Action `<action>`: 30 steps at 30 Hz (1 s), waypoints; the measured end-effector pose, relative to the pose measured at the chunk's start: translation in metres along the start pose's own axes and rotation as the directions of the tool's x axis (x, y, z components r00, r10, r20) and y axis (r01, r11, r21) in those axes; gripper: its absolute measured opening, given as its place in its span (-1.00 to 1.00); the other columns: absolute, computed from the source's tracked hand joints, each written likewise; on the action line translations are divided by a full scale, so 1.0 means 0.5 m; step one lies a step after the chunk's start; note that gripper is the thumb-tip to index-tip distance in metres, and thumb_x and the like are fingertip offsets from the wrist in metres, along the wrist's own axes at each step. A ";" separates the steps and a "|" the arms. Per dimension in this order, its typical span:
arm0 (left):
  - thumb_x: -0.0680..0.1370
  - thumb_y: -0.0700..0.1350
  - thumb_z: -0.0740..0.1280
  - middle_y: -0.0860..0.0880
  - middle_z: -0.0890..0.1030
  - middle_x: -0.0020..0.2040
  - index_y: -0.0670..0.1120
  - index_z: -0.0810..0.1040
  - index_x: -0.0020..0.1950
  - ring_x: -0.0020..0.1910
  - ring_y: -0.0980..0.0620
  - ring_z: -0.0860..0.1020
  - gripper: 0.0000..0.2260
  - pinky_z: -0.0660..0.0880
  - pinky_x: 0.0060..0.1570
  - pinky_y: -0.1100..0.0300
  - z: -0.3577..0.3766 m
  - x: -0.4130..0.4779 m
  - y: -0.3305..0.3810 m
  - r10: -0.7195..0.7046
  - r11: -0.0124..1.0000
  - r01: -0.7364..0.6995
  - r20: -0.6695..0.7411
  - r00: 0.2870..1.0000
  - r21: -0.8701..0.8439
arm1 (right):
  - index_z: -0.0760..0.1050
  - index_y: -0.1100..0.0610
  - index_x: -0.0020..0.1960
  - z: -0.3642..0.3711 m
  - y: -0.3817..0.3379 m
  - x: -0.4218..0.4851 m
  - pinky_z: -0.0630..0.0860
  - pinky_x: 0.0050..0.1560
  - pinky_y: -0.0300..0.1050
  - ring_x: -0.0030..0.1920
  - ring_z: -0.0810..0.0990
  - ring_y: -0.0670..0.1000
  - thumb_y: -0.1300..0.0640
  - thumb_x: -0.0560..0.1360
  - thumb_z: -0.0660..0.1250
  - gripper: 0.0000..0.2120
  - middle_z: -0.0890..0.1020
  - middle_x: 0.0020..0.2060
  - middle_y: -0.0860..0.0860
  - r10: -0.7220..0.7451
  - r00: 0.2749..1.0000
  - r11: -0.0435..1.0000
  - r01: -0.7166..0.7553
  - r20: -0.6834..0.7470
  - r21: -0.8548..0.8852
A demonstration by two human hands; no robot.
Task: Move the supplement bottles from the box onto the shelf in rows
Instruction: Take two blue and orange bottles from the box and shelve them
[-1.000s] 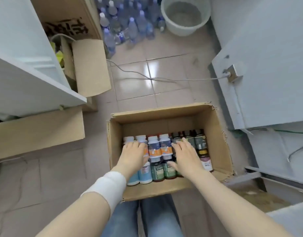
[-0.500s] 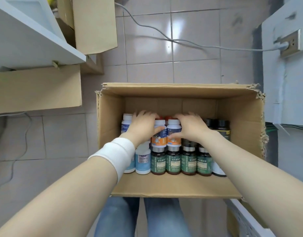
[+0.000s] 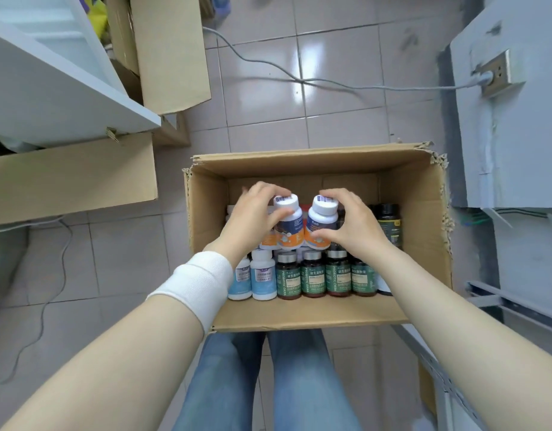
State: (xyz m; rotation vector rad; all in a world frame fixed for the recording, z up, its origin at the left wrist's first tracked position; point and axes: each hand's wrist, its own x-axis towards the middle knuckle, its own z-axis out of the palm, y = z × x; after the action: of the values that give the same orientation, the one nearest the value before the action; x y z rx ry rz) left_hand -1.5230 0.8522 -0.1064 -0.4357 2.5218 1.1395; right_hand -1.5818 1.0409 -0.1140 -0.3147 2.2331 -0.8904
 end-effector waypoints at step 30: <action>0.62 -0.03 0.13 -0.06 0.62 -0.05 -0.11 0.50 0.00 -0.12 0.04 0.58 -0.78 0.57 -0.12 0.17 -0.297 -0.677 0.565 0.541 0.520 0.182 0.487 0.685 -0.835 | 0.43 0.16 0.23 0.020 -0.477 -0.975 0.62 -0.14 -0.02 -0.03 0.67 0.11 -0.08 0.06 0.63 -0.17 0.67 0.03 0.12 0.441 0.711 0.112 0.563 -0.548 0.819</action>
State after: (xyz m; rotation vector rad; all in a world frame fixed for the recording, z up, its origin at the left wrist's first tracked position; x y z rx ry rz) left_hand -1.3615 0.9632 0.3154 0.1368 1.1871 2.1100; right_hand -1.2294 1.0809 0.2968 0.7843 1.4552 -2.7546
